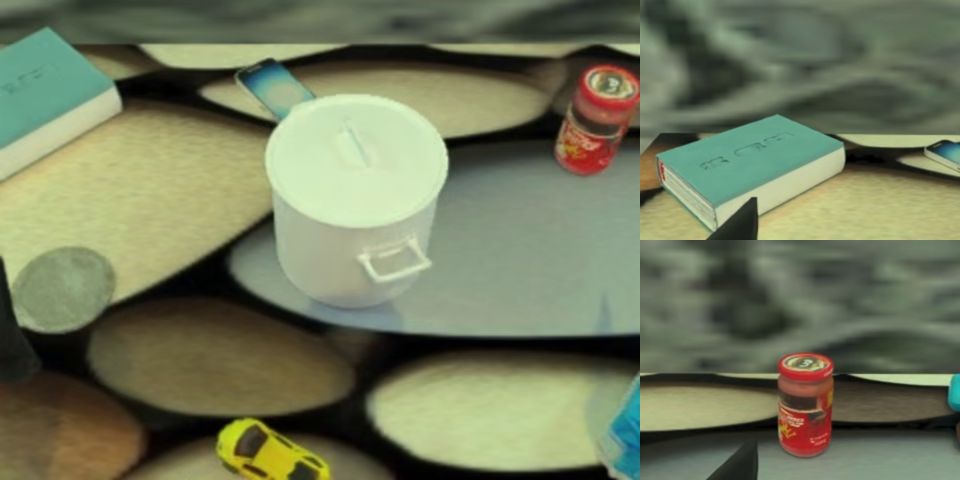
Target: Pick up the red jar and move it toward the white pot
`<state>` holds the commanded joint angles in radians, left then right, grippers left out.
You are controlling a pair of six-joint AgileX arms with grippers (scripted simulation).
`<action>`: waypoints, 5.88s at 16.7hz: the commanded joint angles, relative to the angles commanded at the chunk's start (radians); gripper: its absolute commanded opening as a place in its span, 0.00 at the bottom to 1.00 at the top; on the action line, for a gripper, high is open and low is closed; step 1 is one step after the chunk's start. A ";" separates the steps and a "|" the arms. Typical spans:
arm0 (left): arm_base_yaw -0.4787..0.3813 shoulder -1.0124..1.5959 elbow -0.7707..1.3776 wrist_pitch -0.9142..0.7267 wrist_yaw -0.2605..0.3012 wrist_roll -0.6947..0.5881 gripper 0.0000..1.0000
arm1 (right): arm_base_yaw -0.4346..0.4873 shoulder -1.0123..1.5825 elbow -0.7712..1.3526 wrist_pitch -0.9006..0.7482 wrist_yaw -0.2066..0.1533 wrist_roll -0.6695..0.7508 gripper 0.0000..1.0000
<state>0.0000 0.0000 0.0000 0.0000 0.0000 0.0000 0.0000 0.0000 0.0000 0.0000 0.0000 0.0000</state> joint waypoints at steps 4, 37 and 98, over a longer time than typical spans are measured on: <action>0.000 0.000 0.000 0.000 0.000 0.000 1.00 | -0.001 0.026 0.018 -0.019 0.000 -0.001 1.00; 0.000 0.000 0.000 0.000 0.000 0.000 1.00 | 0.011 2.655 2.796 -1.500 -0.042 -0.224 1.00; 0.000 0.000 0.000 0.000 0.000 0.000 1.00 | 0.041 2.126 1.993 -1.252 -0.054 -0.220 0.00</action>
<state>0.0000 0.0000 0.0000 0.0000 0.0000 0.0000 0.0415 2.1262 1.9930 -1.2515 -0.0537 -0.2204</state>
